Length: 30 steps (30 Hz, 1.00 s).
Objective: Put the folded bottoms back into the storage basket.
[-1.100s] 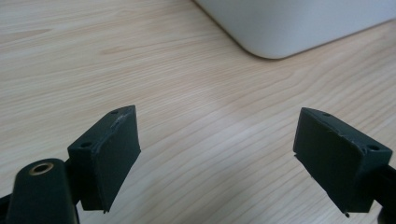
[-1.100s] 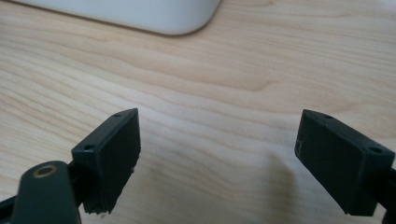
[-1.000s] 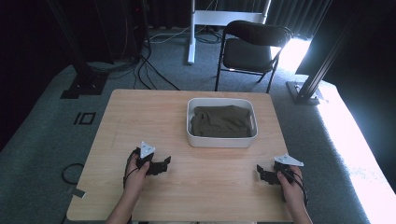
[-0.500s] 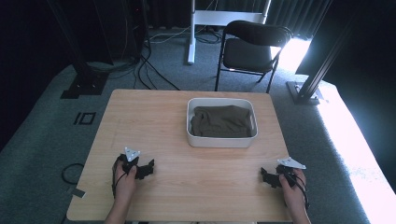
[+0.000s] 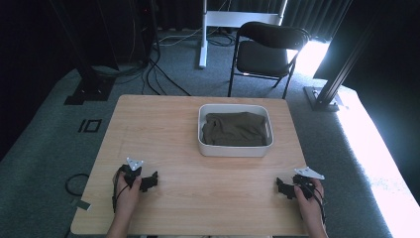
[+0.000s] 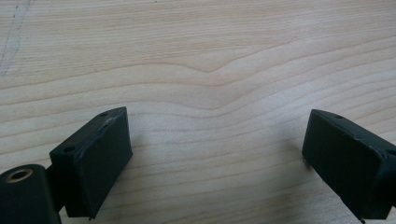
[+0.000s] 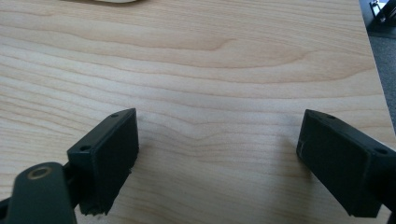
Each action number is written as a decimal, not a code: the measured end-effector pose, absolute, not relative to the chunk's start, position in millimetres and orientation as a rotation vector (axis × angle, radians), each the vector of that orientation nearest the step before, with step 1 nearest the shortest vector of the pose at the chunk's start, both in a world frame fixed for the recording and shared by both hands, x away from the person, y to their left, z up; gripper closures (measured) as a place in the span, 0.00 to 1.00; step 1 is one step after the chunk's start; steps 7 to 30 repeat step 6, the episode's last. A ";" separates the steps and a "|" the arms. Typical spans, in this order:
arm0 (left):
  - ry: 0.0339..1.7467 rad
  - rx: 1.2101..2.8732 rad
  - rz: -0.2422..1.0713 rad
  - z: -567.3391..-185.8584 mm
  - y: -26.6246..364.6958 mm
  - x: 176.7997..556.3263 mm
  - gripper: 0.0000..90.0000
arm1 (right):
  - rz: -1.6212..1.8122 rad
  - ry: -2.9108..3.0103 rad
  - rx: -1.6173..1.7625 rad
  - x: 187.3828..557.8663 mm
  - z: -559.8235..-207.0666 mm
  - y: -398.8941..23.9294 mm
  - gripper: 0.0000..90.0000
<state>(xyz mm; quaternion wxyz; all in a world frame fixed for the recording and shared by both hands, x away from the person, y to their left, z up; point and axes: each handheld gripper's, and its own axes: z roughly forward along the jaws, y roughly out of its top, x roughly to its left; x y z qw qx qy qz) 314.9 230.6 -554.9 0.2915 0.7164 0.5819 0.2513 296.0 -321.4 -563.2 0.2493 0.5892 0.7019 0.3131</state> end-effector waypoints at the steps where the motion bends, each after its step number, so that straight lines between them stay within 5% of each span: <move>1: 1.552 1.909 0.670 -554.9 230.6 314.9 0.10 | 0.853 1.912 1.605 296.0 -563.3 -321.3 0.14; 30: 1.553 1.908 0.669 -555.0 230.6 314.9 0.10 | 0.852 1.907 1.609 296.2 -563.3 -321.3 0.14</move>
